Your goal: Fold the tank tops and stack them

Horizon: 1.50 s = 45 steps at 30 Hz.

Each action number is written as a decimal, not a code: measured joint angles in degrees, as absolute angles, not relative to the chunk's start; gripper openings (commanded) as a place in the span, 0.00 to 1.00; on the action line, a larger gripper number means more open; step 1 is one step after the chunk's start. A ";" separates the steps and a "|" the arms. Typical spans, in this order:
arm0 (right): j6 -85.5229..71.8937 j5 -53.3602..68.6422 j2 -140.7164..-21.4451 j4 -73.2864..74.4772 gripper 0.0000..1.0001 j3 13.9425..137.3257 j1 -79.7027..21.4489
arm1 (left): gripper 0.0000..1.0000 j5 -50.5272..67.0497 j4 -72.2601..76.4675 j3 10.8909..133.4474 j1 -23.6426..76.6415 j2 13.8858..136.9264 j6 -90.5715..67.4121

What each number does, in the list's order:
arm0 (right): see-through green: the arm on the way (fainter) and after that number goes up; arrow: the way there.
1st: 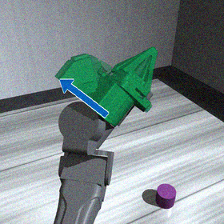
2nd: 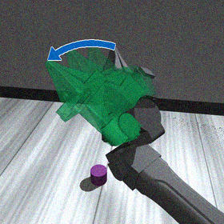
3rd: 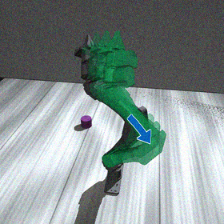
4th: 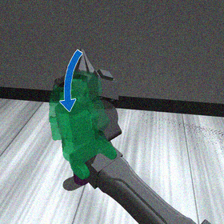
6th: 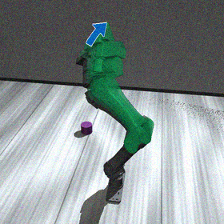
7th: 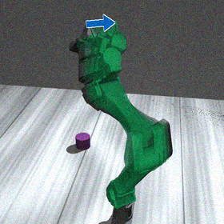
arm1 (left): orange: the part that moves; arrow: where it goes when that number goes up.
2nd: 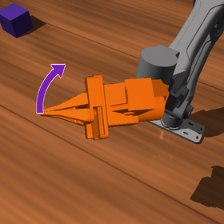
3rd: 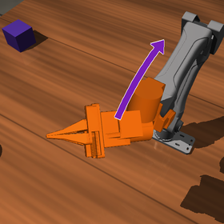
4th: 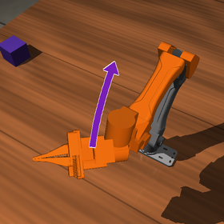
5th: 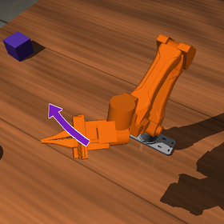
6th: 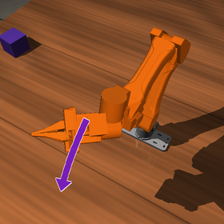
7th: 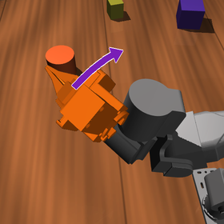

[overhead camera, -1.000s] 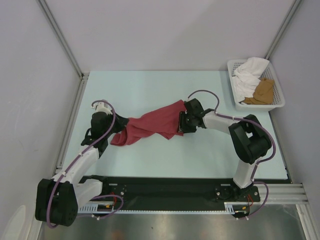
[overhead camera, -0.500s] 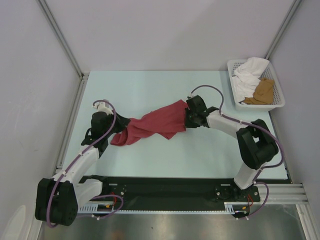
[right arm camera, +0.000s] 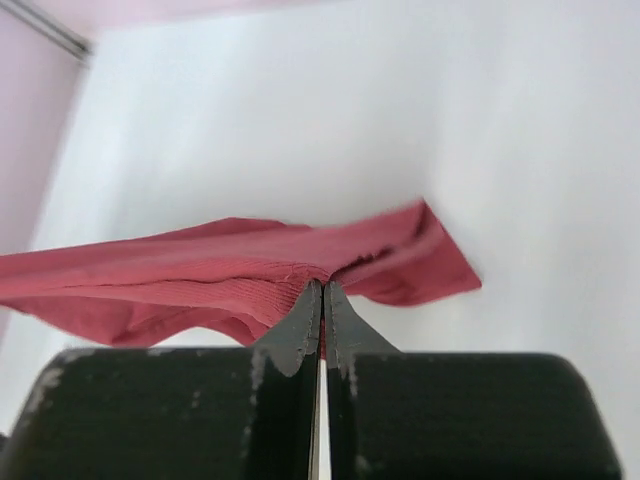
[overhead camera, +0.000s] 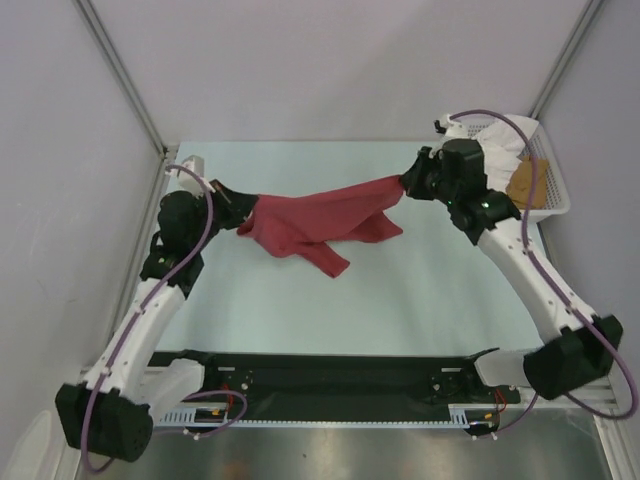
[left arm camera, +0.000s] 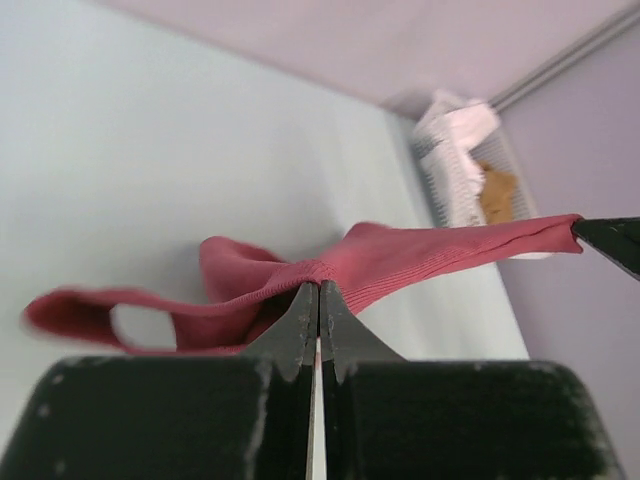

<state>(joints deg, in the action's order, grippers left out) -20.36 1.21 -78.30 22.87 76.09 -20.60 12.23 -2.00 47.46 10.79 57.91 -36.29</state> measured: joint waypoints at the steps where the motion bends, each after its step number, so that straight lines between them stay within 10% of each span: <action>1: -19.84 1.43 -75.99 23.05 0.00 76.09 -20.75 | 0.00 12.27 -3.38 48.73 11.22 55.77 -35.81; 18: -16.40 4.80 -38.35 22.39 0.00 80.62 -26.92 | 0.01 17.34 -8.38 62.26 14.52 27.44 -33.93; 35: -24.99 6.35 -76.03 20.56 0.00 62.98 -11.99 | 0.00 16.03 6.24 40.45 14.50 72.40 -37.52; 45: -28.53 13.89 -104.79 9.41 0.00 79.55 -5.54 | 0.02 17.34 7.55 69.47 14.44 105.51 -35.73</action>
<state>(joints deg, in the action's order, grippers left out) -28.53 13.89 -104.79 9.41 79.55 -5.54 17.34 7.55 69.47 14.44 105.51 -35.73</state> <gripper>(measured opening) 0.010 0.021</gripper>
